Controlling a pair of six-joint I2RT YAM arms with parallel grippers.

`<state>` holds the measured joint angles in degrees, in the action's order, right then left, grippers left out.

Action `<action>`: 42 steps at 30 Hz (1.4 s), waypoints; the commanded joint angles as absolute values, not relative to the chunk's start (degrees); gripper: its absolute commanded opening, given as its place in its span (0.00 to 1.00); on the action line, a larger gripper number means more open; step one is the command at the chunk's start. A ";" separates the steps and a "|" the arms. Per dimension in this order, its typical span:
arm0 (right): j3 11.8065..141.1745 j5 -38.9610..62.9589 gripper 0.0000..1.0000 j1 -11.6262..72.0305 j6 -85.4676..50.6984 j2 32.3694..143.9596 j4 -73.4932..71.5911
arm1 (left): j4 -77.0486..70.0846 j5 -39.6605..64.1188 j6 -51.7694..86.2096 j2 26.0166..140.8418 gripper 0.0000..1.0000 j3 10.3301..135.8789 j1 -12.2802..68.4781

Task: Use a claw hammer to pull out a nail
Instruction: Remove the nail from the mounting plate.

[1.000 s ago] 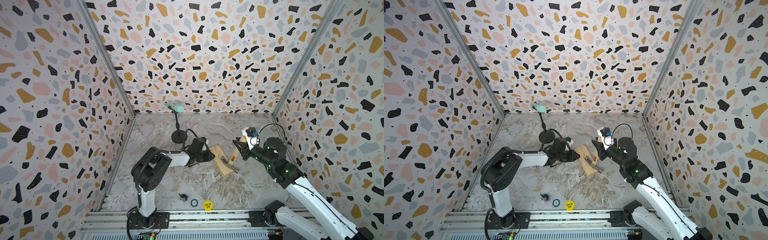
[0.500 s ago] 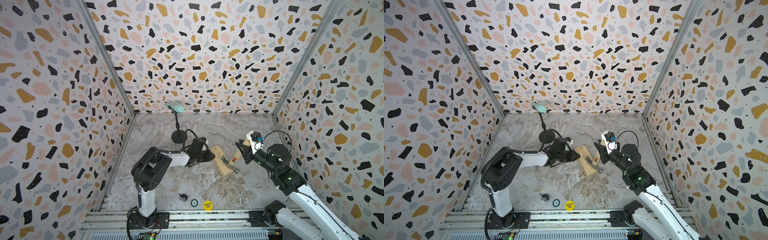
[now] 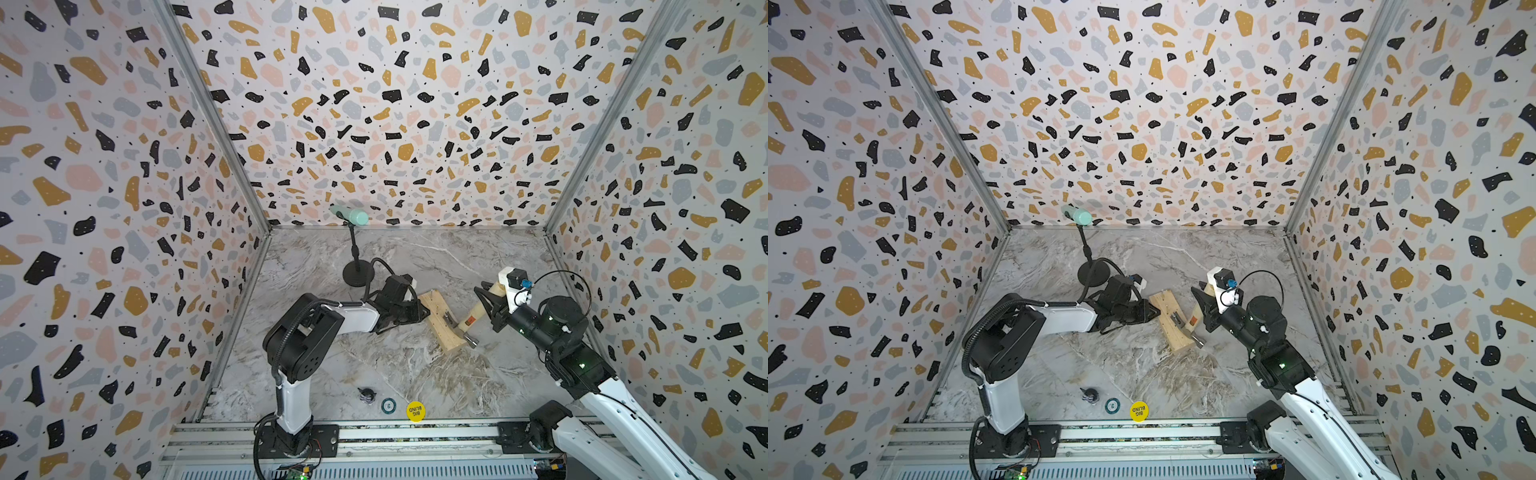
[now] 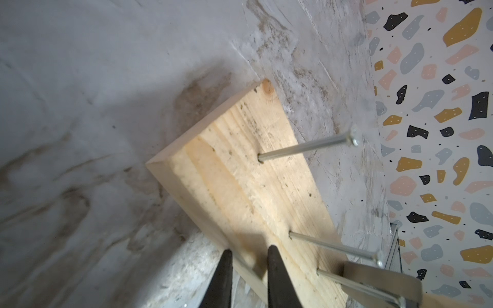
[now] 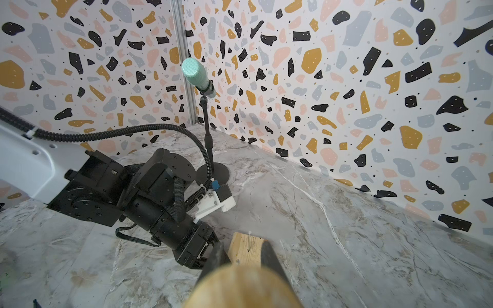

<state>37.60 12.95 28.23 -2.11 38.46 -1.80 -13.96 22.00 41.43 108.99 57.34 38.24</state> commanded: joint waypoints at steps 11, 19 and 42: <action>36.76 13.50 0.00 28.31 -5.57 34.68 -4.77 | -12.39 20.97 41.84 110.65 0.19 54.70 38.10; 36.01 12.51 0.00 28.36 -6.11 32.92 -4.34 | -12.22 20.28 42.22 110.24 0.19 54.40 38.06; 28.03 9.13 0.00 28.39 -10.11 27.59 -11.06 | -11.88 19.61 42.47 110.74 0.19 53.79 38.06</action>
